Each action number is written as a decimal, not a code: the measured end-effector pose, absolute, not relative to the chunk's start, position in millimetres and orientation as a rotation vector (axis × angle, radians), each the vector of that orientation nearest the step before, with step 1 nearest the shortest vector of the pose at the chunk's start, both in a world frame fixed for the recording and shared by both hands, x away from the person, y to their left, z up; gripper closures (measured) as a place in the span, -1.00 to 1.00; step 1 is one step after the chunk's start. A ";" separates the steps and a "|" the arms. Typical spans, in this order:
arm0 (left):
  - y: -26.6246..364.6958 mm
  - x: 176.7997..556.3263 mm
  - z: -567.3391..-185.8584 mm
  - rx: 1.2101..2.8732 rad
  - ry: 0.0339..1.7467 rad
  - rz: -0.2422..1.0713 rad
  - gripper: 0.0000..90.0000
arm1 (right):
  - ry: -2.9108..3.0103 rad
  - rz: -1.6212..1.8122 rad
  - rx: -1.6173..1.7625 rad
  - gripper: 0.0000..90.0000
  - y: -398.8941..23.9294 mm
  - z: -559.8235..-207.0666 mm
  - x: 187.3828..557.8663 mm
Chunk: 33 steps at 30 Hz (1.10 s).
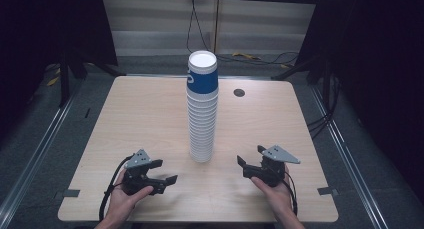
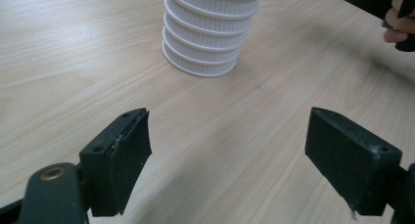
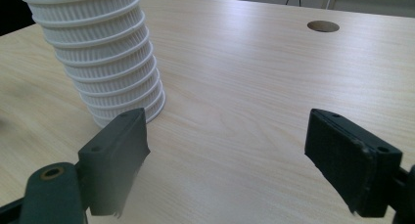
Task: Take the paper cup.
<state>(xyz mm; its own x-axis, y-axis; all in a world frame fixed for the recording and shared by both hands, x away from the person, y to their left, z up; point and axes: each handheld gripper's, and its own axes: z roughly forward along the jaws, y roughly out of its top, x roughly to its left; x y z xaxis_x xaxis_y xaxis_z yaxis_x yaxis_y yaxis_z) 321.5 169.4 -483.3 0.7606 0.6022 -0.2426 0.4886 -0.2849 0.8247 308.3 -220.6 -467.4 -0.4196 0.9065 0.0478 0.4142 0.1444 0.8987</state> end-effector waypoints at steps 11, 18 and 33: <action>169.6 324.9 -484.7 1.945 0.853 0.154 -0.64 | 1.935 1.266 1.285 -0.63 -219.6 -464.6 309.7; 169.2 326.6 -484.6 1.940 0.841 0.169 -0.64 | 1.941 1.274 1.224 -0.62 -223.7 -451.2 312.5; 170.5 318.3 -482.7 1.925 0.815 0.162 -0.65 | 2.107 1.370 1.089 -0.60 -199.2 -419.9 304.5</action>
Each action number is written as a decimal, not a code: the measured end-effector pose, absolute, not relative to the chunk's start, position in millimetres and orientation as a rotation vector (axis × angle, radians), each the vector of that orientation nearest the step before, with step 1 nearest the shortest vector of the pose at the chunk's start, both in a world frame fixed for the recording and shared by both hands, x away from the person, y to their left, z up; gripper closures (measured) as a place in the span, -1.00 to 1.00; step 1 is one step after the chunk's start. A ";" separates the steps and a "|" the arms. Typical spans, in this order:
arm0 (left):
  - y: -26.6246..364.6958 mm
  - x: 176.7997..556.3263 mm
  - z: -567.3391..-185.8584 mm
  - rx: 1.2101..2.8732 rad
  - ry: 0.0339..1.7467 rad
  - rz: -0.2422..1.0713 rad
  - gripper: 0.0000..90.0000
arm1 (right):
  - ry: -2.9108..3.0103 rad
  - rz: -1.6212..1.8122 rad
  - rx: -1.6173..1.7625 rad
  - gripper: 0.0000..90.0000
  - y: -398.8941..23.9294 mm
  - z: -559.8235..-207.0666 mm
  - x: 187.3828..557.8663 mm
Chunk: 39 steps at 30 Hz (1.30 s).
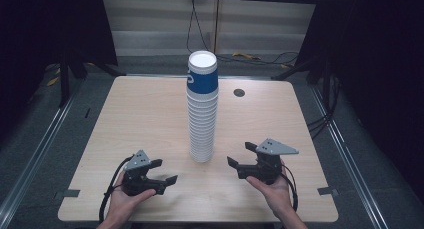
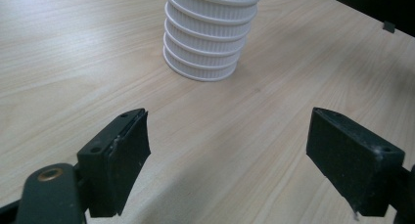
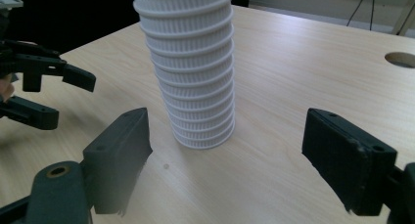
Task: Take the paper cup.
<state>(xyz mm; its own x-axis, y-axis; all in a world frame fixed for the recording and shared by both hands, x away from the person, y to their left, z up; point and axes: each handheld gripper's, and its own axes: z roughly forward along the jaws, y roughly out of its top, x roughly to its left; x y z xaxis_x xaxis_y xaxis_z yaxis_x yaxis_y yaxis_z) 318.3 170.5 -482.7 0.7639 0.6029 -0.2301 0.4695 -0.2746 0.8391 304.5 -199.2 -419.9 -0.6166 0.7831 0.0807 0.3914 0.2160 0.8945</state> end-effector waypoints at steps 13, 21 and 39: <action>170.6 316.9 -481.8 1.930 0.787 0.171 -0.65 | 2.059 1.442 1.006 -0.59 -200.8 -371.3 311.2; 171.7 314.7 -480.4 1.922 0.776 0.178 -0.65 | 2.032 1.487 0.944 -0.60 -197.5 -342.3 320.9; 170.2 314.4 -484.6 1.930 0.789 0.167 -0.63 | 2.038 1.511 0.919 -0.65 -181.1 -304.0 344.7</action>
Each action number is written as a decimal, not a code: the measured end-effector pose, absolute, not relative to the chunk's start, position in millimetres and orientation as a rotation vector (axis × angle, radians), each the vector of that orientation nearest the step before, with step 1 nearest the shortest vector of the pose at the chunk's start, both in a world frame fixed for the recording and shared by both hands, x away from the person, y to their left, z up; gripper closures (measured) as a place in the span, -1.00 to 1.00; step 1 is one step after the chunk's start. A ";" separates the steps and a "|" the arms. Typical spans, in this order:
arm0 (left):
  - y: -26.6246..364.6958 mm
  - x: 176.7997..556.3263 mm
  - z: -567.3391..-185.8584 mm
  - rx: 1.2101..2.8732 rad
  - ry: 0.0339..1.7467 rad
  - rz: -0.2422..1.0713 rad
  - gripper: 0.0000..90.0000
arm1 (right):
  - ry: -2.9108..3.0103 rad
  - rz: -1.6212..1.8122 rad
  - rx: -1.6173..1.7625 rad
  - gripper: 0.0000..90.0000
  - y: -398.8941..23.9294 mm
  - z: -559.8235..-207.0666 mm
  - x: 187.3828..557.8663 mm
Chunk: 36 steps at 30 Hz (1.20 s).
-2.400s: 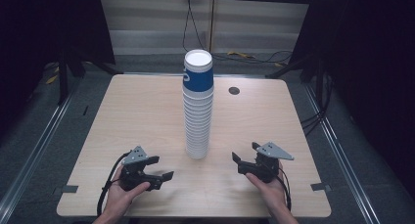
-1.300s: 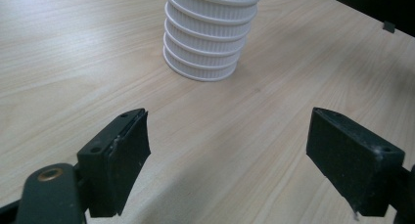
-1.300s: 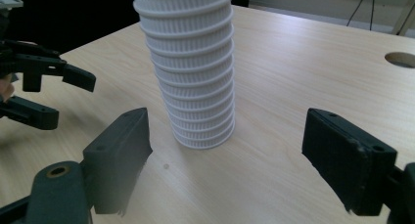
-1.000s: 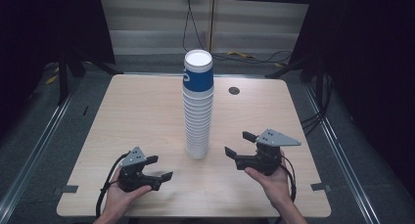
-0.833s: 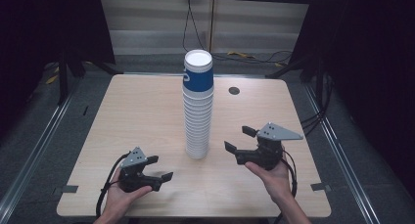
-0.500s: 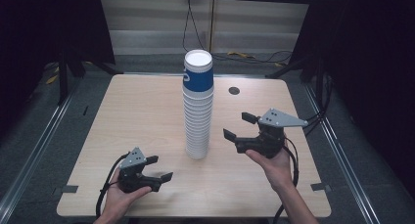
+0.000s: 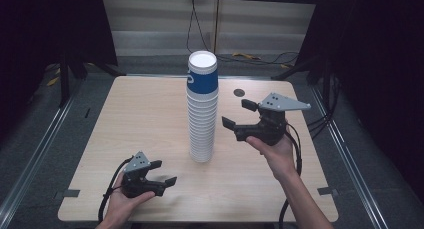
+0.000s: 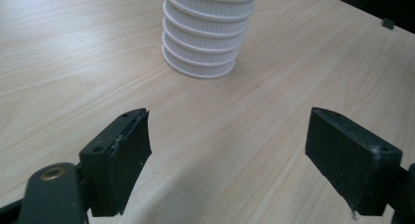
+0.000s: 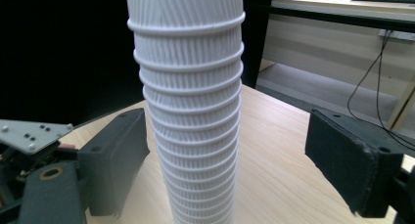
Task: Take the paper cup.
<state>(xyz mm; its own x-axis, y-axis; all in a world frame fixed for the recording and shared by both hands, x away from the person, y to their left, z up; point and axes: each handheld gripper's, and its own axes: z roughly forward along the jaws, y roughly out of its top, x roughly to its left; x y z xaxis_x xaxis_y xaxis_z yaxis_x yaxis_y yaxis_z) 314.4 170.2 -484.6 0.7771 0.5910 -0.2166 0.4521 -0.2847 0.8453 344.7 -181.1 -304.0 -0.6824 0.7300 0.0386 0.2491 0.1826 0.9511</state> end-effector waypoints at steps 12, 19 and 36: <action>162.8 313.1 -486.9 1.953 0.756 0.179 -0.58 | 2.039 1.553 0.868 -0.65 -171.6 -271.1 357.8; 163.3 313.2 -486.9 1.953 0.743 0.175 -0.62 | 2.083 1.585 0.819 -0.66 -163.1 -255.4 367.2; 164.1 314.7 -487.1 1.960 0.750 0.183 -0.59 | 2.123 1.629 0.758 -0.67 -142.0 -232.9 385.1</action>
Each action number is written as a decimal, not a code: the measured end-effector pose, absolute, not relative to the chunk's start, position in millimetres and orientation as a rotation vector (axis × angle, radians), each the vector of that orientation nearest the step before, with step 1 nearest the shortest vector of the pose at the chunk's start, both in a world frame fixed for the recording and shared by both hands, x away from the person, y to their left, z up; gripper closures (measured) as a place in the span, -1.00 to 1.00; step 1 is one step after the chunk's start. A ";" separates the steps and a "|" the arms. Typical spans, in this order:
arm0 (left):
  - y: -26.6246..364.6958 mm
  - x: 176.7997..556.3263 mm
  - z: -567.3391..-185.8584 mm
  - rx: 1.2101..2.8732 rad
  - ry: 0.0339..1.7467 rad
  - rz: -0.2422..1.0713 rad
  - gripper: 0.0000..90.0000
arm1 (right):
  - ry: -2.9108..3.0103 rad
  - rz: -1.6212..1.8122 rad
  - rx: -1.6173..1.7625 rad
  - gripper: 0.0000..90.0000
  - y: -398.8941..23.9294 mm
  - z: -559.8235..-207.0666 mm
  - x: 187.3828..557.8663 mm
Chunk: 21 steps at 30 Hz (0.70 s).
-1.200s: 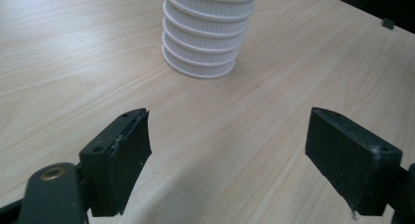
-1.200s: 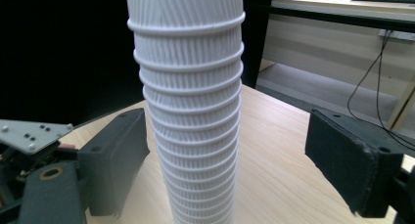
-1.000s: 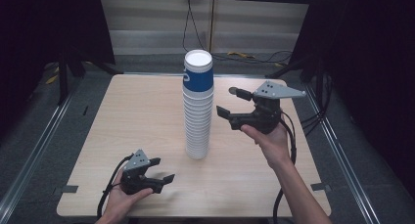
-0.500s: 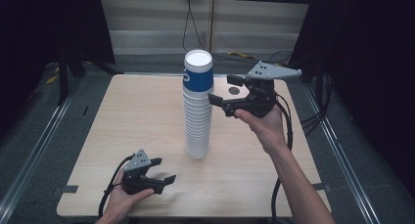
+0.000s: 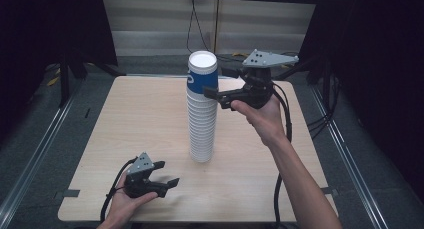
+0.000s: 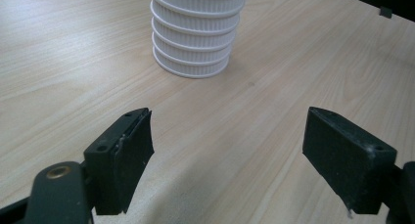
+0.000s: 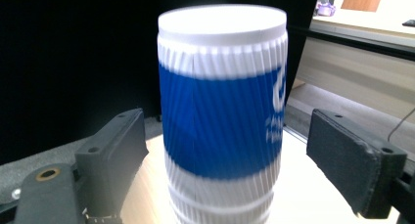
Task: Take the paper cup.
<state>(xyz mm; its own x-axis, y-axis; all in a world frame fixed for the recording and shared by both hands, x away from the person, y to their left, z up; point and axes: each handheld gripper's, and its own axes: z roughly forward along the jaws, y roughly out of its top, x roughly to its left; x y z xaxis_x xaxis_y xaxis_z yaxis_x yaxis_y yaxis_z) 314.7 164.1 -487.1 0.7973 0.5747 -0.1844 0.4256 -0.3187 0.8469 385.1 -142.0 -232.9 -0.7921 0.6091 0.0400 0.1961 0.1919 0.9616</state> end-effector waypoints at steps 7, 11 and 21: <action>167.1 317.2 -488.6 1.966 0.783 0.191 -0.57 | 2.154 1.573 0.742 -0.64 -130.1 -228.3 395.3; 168.7 318.3 -488.2 1.955 0.790 0.196 -0.57 | 2.187 1.539 0.733 -0.64 -125.1 -226.1 399.2; 166.7 318.2 -489.0 1.966 0.782 0.184 -0.57 | 2.215 1.533 0.691 -0.60 -114.4 -215.7 407.0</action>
<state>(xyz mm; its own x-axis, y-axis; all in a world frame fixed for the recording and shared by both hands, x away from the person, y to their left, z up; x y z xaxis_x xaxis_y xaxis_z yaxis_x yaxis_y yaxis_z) 318.2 166.7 -489.0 0.7818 0.5934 -0.1914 0.4464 -0.3184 0.8363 407.0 -114.4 -215.7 -0.8163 0.5775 -0.0162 0.1882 0.2923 0.9376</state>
